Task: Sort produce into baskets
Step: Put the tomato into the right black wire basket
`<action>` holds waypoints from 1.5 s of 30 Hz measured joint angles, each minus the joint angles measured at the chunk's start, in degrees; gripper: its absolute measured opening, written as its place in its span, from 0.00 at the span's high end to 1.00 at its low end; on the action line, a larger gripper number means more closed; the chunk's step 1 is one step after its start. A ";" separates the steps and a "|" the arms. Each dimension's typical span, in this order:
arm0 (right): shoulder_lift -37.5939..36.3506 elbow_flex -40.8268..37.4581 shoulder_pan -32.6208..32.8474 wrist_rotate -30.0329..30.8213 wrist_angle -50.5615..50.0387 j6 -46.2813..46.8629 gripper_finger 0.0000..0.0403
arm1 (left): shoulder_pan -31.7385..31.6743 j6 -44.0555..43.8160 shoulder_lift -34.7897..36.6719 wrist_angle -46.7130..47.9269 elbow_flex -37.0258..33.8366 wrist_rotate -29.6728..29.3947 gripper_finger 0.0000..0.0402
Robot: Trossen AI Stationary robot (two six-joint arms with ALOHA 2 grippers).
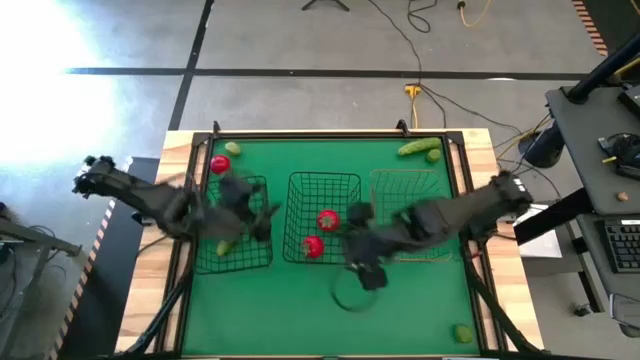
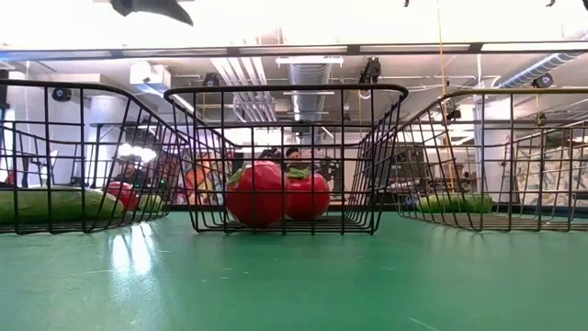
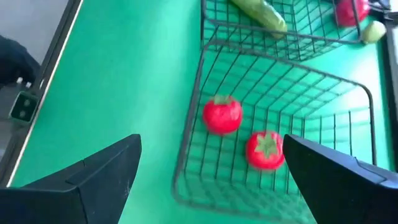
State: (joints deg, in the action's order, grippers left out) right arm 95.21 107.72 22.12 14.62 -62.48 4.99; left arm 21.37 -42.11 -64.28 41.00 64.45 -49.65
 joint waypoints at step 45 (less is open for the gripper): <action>-14.59 -32.53 15.33 10.93 -2.05 30.30 0.05 | -79.61 22.16 -45.19 37.13 10.75 34.70 0.11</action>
State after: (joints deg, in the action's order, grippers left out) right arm 80.62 75.20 37.45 25.55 -64.53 35.29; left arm -58.24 -19.94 -109.47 78.13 75.20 -14.95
